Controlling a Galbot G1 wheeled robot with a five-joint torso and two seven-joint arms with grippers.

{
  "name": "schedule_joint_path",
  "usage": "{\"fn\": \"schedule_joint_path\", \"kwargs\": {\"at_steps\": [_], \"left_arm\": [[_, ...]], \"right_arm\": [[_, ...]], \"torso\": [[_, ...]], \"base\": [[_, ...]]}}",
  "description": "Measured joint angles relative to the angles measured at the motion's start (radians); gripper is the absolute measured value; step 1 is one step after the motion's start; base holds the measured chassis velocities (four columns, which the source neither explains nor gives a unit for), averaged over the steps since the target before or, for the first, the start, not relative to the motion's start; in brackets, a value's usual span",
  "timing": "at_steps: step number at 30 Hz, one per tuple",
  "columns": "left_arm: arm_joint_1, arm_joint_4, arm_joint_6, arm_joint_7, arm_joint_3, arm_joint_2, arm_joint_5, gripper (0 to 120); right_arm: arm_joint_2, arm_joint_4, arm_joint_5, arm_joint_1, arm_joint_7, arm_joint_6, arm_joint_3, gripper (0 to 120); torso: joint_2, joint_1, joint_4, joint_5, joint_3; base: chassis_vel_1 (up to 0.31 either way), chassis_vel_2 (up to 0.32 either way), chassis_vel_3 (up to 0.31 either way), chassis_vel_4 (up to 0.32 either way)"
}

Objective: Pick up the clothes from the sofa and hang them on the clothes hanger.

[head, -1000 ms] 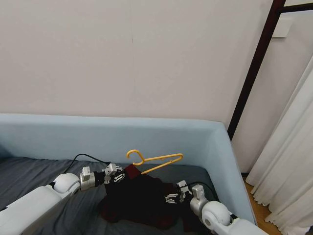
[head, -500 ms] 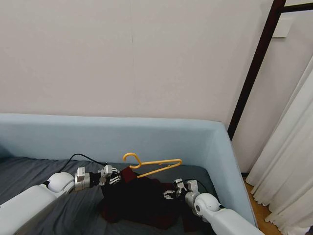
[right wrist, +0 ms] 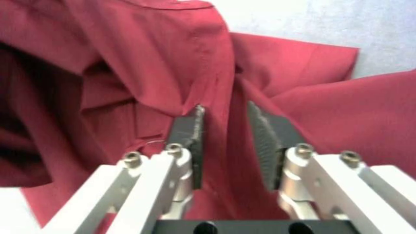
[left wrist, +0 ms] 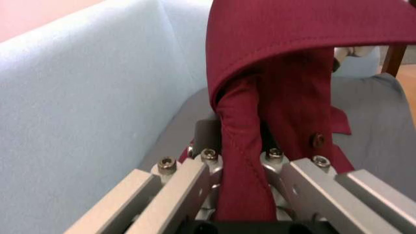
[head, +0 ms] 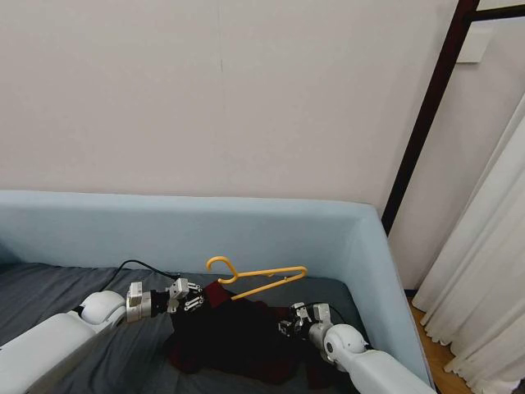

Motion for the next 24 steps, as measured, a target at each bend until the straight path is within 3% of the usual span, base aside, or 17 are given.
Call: {"fn": "schedule_joint_path", "kwargs": {"at_steps": [7,15,24], "left_arm": [[-0.004,0.009,-0.001,-0.002,0.002,-0.004,0.005,1],[-0.005,0.013,-0.006,-0.005,0.002,-0.007,0.008,1],[-0.026,0.038,-0.041,0.030,-0.005,-0.009,-0.016,1]], "right_arm": [[0.004,0.021,-0.002,-0.008,0.000,0.001,-0.002,0],[-0.007,0.052,-0.006,-0.016,0.003,0.022,-0.005,0],[-0.097,0.199,0.064,-0.052,0.074,0.044,0.063,0]], "torso": [[0.000,0.000,0.0001,0.0000,0.000],[0.000,0.000,0.0002,0.0000,0.000],[0.000,0.000,-0.0001,0.0001,0.000]], "base": [[0.000,0.000,0.000,0.000],[0.000,0.000,0.000,0.000],[0.000,0.000,0.000,0.000]]}}
